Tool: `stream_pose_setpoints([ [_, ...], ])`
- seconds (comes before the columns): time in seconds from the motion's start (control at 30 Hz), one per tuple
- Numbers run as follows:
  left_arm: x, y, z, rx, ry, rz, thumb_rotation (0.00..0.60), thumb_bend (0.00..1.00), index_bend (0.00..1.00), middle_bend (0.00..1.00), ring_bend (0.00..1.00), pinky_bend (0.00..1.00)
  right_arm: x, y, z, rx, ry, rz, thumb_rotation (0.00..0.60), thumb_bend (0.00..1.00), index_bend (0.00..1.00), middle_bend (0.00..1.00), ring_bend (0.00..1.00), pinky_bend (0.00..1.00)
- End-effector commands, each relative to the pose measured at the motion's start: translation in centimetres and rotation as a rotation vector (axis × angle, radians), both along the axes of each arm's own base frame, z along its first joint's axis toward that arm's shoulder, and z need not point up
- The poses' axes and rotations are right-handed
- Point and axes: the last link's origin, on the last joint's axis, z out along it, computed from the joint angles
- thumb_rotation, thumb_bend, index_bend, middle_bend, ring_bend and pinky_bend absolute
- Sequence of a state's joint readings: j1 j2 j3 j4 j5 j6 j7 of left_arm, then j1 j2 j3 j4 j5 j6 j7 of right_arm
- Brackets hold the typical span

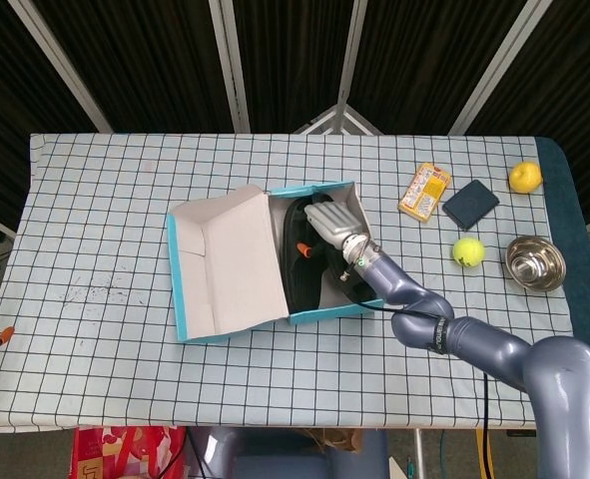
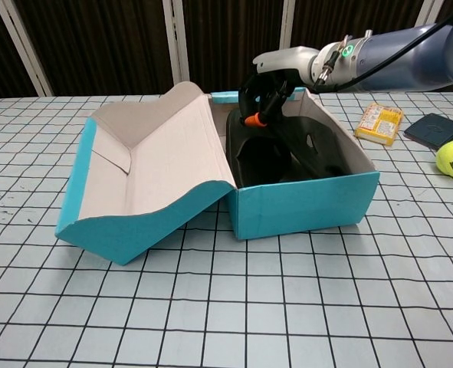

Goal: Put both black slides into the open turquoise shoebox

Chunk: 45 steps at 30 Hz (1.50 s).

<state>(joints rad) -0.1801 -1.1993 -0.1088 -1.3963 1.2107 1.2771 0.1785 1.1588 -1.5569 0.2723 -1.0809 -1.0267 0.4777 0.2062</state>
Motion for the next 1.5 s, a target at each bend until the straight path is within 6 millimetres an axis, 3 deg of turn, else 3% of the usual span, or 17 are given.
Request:
stream_pose_setpoints([
  [0.03,0.0,0.0,-0.1,-0.002,0.002,0.002,0.6,0.28,0.11,0.0,0.0,0.09,-0.6,-0.4,-0.4,0.01,0.001,-0.029,0.6,0.4,0.57,0.48,0.49,0.53],
  [0.27,0.0,0.1,-0.3,-0.007,0.009,0.002,0.6,0.28,0.11,0.0,0.0,0.09,-2.0,-0.8,-0.8,0.021,0.008,-0.061,0.6,0.4,0.57,0.47,0.49,0.54],
  [0.4,0.0,0.1,-0.3,-0.006,0.008,0.003,0.6,0.28,0.11,0.0,0.0,0.09,-1.1,-0.6,-0.1,0.011,-0.015,-0.026,0.6,0.4,0.57,0.47,0.49,0.53],
  [0.67,0.0,0.1,-0.1,0.001,-0.004,0.004,0.6,0.28,0.11,0.0,0.0,0.09,1.3,0.2,2.8,-0.023,-0.083,0.054,0.6,0.4,0.55,0.45,0.46,0.53],
  [0.87,0.0,0.0,0.0,-0.004,-0.01,-0.002,0.6,0.28,0.11,0.0,0.0,0.09,1.7,2.0,6.2,-0.063,-0.094,0.115,0.6,0.4,0.41,0.31,0.34,0.39],
  [1.0,0.1,0.0,0.0,-0.008,-0.014,-0.01,0.6,0.28,0.11,0.0,0.0,0.09,0.3,4.7,9.0,-0.117,0.002,0.192,0.6,0.4,0.34,0.23,0.27,0.29],
  [1.13,0.3,-0.2,0.0,-0.011,-0.02,-0.019,0.6,0.28,0.11,0.0,0.0,0.09,-2.9,8.6,11.5,-0.187,0.131,0.219,0.6,0.4,0.32,0.21,0.23,0.23],
  [1.37,0.8,-0.6,0.1,-0.007,-0.028,-0.043,0.6,0.28,0.11,0.0,0.0,0.09,-7.6,15.5,14.2,-0.333,0.247,0.177,0.6,0.4,0.32,0.21,0.23,0.22],
  [1.5,1.1,-0.8,0.1,-0.009,-0.03,-0.054,0.6,0.28,0.11,0.0,0.0,0.09,-10.1,18.4,14.8,-0.423,0.311,0.141,0.6,0.4,0.32,0.21,0.23,0.22],
])
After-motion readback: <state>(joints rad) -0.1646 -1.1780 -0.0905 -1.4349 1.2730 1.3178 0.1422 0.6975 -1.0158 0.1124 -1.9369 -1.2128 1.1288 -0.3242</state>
